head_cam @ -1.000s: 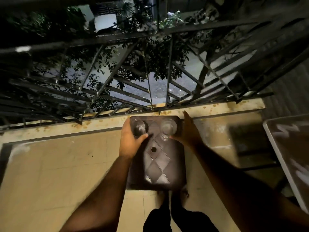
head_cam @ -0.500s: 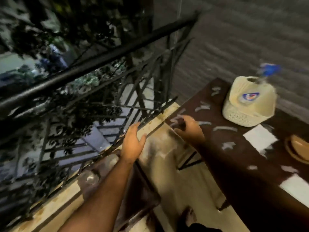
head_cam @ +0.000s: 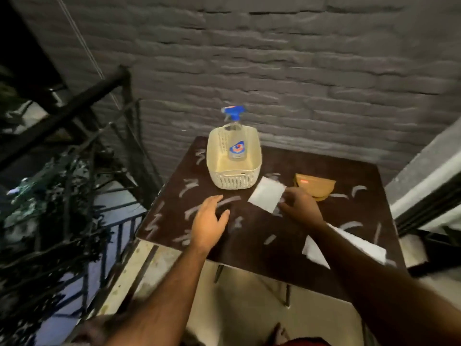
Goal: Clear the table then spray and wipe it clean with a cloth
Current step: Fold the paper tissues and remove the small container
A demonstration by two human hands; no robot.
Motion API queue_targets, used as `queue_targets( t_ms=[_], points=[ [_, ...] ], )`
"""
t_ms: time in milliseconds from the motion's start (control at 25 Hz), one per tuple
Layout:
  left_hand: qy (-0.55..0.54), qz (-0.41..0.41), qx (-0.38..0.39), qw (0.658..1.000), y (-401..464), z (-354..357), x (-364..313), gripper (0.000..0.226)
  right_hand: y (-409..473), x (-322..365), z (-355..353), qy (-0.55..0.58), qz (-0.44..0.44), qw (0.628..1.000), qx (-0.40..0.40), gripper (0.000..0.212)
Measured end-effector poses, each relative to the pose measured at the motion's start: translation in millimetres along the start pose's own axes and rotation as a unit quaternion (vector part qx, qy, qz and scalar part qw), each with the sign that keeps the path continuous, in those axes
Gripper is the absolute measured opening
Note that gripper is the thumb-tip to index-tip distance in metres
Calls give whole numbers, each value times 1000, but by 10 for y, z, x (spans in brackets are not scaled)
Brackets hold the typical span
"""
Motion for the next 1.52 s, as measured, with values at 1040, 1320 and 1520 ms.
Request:
queue_targets(
  t_ms=[1040,1320,1520],
  points=[
    [123,-8,294,948,1350,2406,-220,32,-273,-2014,216,-12,409,912,11,33],
    [139,-56,233,961,1538,2421,-62,31,89,-1724,671,-44,380,920,82,40],
    [123,-52,233,963,1568,2465,-67,29,69,-1838,609,-51,378,922,64,20]
  ],
)
Point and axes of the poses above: each hand's wrist, its own y-axis towards the middle knuckle, its own z-axis out of the palm, x = y × z, the point moved 4 cm from there along y, towards the middle knuckle, and after that the axes turned 1 degree about x, right-handed, at the moved point
